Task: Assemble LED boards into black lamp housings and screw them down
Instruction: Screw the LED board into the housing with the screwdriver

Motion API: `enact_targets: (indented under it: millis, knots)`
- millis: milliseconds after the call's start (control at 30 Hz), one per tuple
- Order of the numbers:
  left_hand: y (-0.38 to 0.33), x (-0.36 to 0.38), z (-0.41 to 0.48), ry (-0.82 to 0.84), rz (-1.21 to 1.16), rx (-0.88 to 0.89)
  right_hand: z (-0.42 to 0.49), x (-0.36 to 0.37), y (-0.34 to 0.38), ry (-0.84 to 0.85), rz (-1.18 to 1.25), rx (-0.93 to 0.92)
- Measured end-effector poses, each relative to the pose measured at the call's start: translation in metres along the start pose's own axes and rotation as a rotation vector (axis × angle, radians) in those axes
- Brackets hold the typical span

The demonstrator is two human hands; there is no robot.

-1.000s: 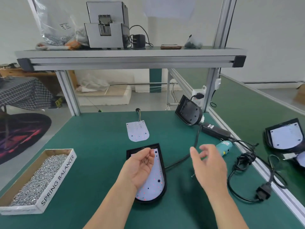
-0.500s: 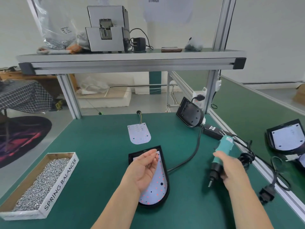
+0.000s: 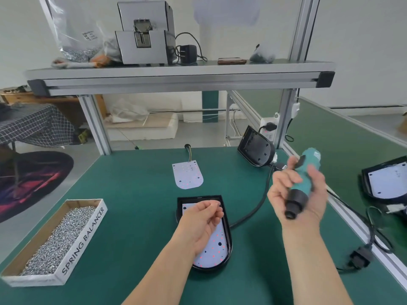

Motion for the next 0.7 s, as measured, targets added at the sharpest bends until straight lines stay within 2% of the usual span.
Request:
enact_targets:
  millis: [67,133,300,700]
  knots:
    - [0.002,-0.001,0.001,0.001,0.044,-0.003,0.004,-0.013,0.008,-0.198,-0.389,-0.034]
    - [0.002,0.0,0.003,0.01,0.064,-0.008,0.009,-0.011,0.011,-0.243,-0.562,-0.118]
    - [0.003,-0.001,0.005,0.02,0.074,-0.017,0.027,0.005,0.003,-0.239,-0.612,-0.221]
    - [0.002,0.0,0.005,0.037,0.061,-0.005,0.029,0.026,-0.009,-0.308,-1.036,-0.466]
Point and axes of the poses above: each hand's wrist, its own z-axis towards the middle knuckle, its own x-axis out of the palm, y = z × x, the point moved 10 cm from there along z, towards the middle knuckle, and after that the axes turned 14 degrees about y, right-handed, at the moved point
